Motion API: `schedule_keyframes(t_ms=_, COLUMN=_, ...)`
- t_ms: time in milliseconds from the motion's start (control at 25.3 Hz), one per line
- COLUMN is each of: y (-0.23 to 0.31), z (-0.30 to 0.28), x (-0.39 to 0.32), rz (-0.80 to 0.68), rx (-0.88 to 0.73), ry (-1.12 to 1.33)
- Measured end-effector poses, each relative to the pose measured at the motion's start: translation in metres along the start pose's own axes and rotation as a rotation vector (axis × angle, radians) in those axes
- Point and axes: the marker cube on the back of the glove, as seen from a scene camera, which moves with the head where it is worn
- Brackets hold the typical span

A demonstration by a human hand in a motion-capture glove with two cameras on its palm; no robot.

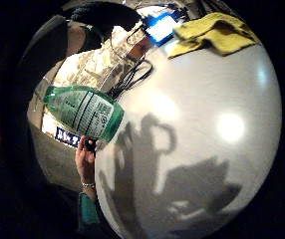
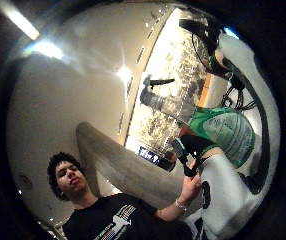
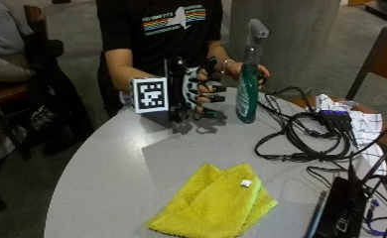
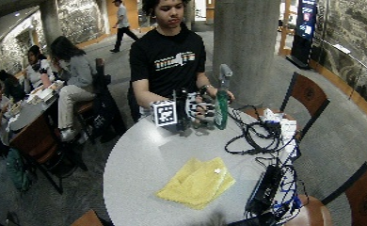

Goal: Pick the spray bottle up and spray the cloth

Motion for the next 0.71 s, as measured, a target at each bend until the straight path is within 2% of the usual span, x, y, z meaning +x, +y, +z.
schedule_keyframes(t_ms=119, y=0.015, z=-0.028, x=-0.002, rz=0.005, rx=0.067, ry=-0.002)
schedule_keyframes(t_ms=316, y=0.048, z=-0.061, x=0.001, rz=0.165, rx=0.170, ry=-0.135)
schedule_keyframes(t_ms=712, y=0.092, z=-0.131, x=0.007, rz=0.341, rx=0.300, ry=-0.187)
